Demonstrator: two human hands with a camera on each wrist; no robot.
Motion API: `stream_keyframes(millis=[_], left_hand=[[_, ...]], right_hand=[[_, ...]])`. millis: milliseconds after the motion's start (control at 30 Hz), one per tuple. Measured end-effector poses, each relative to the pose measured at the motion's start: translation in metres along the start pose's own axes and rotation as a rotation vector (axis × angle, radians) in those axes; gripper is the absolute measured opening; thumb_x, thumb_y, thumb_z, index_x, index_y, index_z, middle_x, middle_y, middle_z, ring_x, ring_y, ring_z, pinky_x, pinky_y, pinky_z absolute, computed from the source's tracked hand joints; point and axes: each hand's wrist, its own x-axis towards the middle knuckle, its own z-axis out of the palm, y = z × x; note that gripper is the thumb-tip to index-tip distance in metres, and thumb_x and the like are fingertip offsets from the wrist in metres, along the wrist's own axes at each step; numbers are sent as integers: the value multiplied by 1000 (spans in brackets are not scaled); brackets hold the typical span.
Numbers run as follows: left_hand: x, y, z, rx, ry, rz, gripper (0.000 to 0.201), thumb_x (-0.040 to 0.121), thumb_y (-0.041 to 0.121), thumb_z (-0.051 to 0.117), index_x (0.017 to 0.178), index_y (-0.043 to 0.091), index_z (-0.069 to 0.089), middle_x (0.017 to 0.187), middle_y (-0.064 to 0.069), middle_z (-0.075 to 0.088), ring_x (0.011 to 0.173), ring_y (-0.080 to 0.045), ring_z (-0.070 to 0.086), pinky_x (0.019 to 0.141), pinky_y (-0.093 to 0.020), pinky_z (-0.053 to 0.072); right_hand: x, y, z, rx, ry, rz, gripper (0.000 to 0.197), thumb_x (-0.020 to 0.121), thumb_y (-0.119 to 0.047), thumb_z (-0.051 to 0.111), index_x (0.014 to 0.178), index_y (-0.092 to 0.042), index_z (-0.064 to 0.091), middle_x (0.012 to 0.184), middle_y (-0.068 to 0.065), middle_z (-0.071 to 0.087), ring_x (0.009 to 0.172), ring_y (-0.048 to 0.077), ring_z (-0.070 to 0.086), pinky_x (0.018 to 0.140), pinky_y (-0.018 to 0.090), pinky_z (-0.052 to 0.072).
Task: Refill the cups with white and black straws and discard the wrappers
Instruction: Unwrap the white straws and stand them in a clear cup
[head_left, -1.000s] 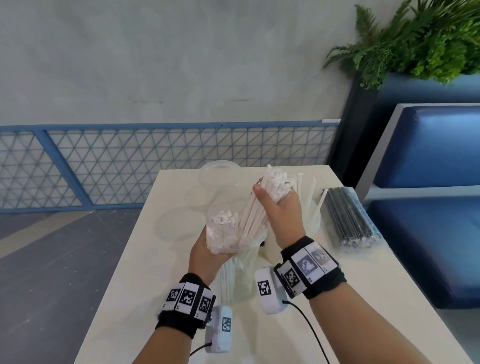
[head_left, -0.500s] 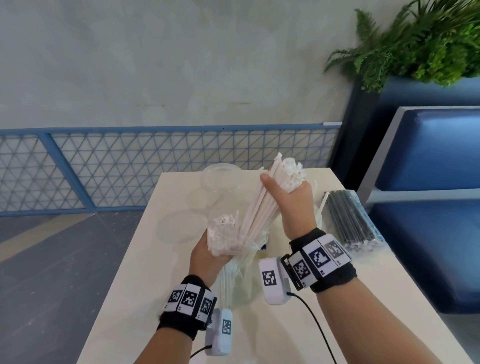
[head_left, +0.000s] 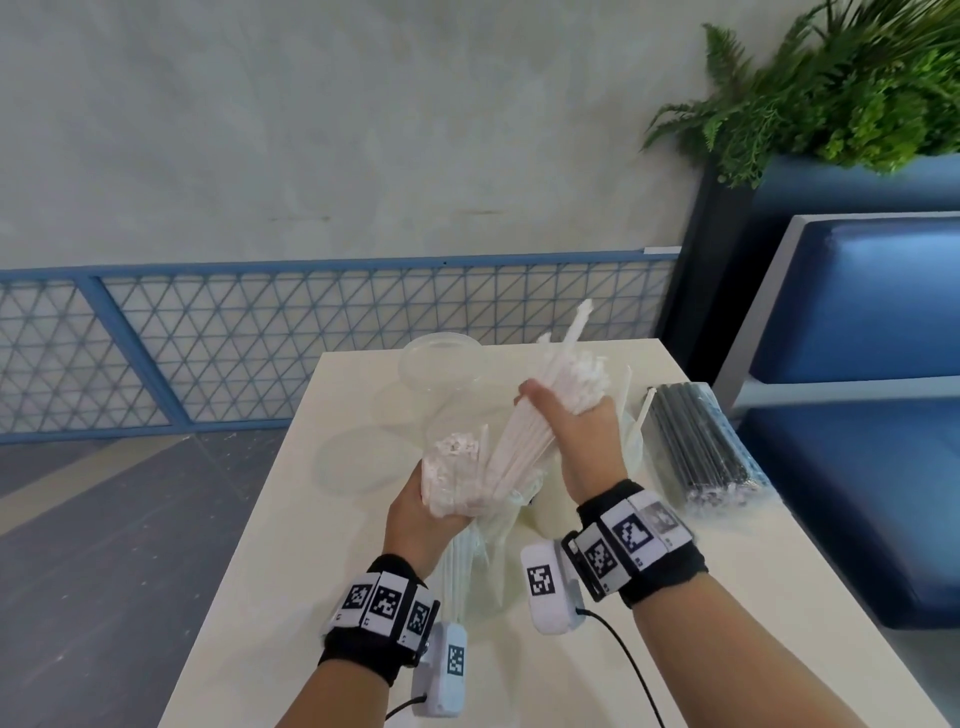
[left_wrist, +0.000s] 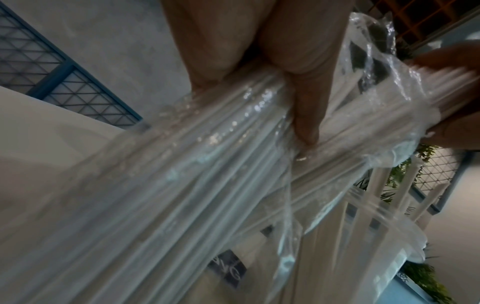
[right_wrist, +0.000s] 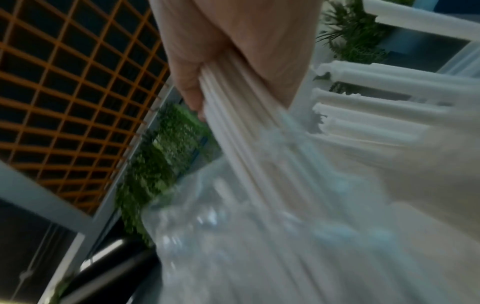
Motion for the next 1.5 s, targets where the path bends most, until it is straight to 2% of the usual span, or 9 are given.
stream_keyframes(millis=[67,200,333,467,567,800,967,1233,1500], left_hand=[[0,-2,0,13,-18,6,59,61,5,84,104,35,57,100,17,64,96,0,60,83,-22,49],[-1,0,2,125,-45,65,61,65,8,82,113,31,52,98,26,58,92,12,54,72,-3,44],[-1,1,-1,107,-25,43,62,61,13,85,110,33,53,98,23,61,94,3,57,73,-9,44],[-3,4,-1,99,-46,34,64,47,36,83,105,38,55,100,19,62,95,1,58,78,-18,45],[-4,6,1,91,-45,42,60,56,19,85,97,45,51,96,24,60,92,11,53,75,-13,42],[-2,2,0,113,-21,31,59,67,5,79,112,30,51,98,23,58,91,10,51,72,-11,40],[0,1,0,103,14,29,56,65,8,78,105,35,51,94,20,60,89,4,55,71,-11,40],[3,-7,2,75,39,17,51,64,14,78,92,48,52,93,17,64,91,-1,59,74,-19,44],[3,-7,2,-20,61,3,53,52,25,77,94,47,54,96,16,65,94,-6,61,82,-25,46]], right_hand=[[8,-15,-2,91,100,-22,29,78,-11,71,99,6,63,85,16,69,75,23,68,69,32,57],[25,-32,-11,138,235,-36,10,80,-9,68,86,-3,62,74,4,64,59,10,64,58,25,53],[40,-43,-24,226,321,-17,16,81,-14,68,92,-6,59,76,1,64,65,13,64,62,25,52],[40,-29,-21,217,221,75,20,78,-9,68,95,1,62,80,8,65,68,14,65,58,26,55],[30,-1,-7,217,151,168,36,71,-4,73,101,11,60,95,14,65,84,24,63,65,31,53],[19,24,13,158,120,171,45,69,-8,78,109,1,60,97,11,68,81,17,66,63,22,51],[24,10,2,172,201,109,40,73,-10,73,105,10,59,98,24,66,78,23,64,60,25,52],[36,-44,-24,126,376,-150,45,73,-20,73,108,3,56,97,18,64,87,28,63,73,37,55],[33,-57,-29,-54,384,-280,33,83,-20,68,108,-17,47,84,-20,50,77,-4,52,68,13,44]])
